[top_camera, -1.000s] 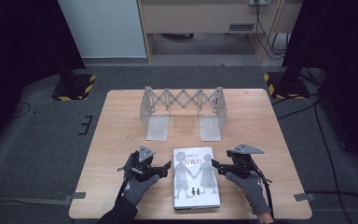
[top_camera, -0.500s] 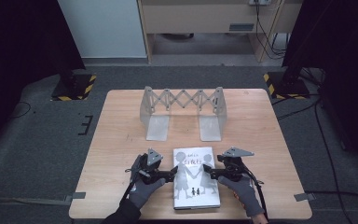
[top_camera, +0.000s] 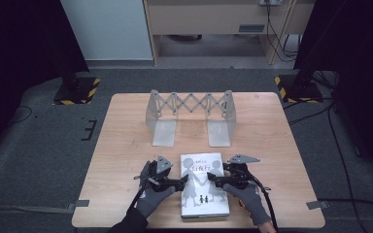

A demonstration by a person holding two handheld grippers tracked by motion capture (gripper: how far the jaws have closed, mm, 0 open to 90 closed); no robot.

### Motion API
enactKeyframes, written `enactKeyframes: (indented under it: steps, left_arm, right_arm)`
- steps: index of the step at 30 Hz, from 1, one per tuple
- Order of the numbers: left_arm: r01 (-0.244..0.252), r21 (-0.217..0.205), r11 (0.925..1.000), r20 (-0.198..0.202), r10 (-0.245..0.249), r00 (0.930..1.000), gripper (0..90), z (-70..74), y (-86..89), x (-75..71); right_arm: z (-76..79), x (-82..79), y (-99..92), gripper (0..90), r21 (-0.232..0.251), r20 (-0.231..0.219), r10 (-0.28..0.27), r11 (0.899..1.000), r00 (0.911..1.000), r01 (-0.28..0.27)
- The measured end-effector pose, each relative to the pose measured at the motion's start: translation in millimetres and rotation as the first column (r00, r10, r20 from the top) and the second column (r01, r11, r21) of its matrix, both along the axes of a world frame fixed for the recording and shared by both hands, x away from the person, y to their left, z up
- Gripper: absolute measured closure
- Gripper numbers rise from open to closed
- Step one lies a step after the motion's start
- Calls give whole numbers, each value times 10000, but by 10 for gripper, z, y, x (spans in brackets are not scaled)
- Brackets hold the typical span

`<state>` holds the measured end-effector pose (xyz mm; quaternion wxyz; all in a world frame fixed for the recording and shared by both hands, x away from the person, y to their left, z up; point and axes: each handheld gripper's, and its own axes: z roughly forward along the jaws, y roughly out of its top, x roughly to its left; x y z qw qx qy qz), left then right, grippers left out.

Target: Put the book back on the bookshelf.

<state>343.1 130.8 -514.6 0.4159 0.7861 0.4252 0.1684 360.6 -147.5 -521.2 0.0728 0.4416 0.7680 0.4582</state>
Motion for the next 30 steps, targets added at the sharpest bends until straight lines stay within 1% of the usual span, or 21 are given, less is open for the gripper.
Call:
enactKeyframes:
  steps: [3, 4, 8, 10, 12, 14, 16, 19, 20, 21, 22, 23, 27, 28, 29, 30]
  left_arm:
    - [12, 33, 10000, 78, -12, 10000, 53, 2, -2, -6]
    - [12, 33, 10000, 78, -12, 10000, 51, 2, -2, -6]
    - [-13, -75, 10000, 105, 14, 9999, 50, 2, 21, -19]
    - [-28, -146, 9999, 155, 31, 9999, 48, -2, 28, -23]
    - [-20, -118, 9999, 251, 23, 9997, 45, -3, 29, -29]
    - [0, -52, 10000, 307, 2, 9995, 40, -1, 30, -31]
    - [-30, -72, 10000, 329, 32, 9995, 35, -4, 31, -32]
    - [-57, -100, 9999, 323, 60, 9995, 30, -7, 33, -31]
    - [-53, -76, 10000, 354, 55, 9994, 31, -6, 33, -33]
    - [-62, -62, 10000, 356, 64, 9993, 31, -5, 32, -35]
    - [-67, -61, 10000, 345, 69, 9994, 32, -3, 32, -34]
    - [-84, -70, 9999, 320, 86, 9994, 33, -4, 32, -34]
    - [-71, -162, 9998, 226, 75, 9997, 31, -10, 41, -26]
    - [-81, -209, 9997, 170, 85, 9998, 31, -13, 44, -22]
    - [-95, -241, 9997, 133, 98, 9999, 30, -15, 45, -20]
    - [-95, -241, 9997, 133, 98, 9999, 29, -15, 45, -20]
  right_arm:
    - [11, -2, 3, 216, 45, 51, -33, 10000, 10000, 33]
    - [22, -5, -2, 220, 71, 137, -27, 10000, 9999, 26]
    - [98, -24, -29, 224, 658, 588, -66, 9978, 9982, 27]
    - [126, -30, -28, 225, 968, 640, -117, 9953, 9979, 54]
    - [142, -25, -17, 226, 1080, 797, -97, 9941, 9968, 10]
    - [158, -17, 8, 230, 1172, 858, -62, 9931, 9963, -39]
    - [159, -9, 31, 231, 1203, 919, -24, 9927, 9958, -87]
    - [153, -6, 65, 245, 1244, 862, 78, 9921, 9962, -186]
    - [144, -7, 97, 243, 1330, 710, 156, 9908, 9974, -250]
    - [136, -3, 112, 242, 1358, 748, 154, 9904, 9971, -255]
    - [134, -4, 122, 245, 1401, 648, 139, 9899, 9978, -229]
    - [127, 2, 128, 247, 1420, 661, 162, 9895, 9977, -255]
    - [105, 5, 143, 259, 1425, 559, 116, 9896, 9984, -195]
    - [96, 9, 151, 261, 1458, 471, 107, 9892, 9988, -174]
    - [78, 18, 168, 280, 1326, 413, 173, 9909, 9990, -226]
    - [78, 18, 168, 280, 1326, 413, 173, 9909, 9990, -226]
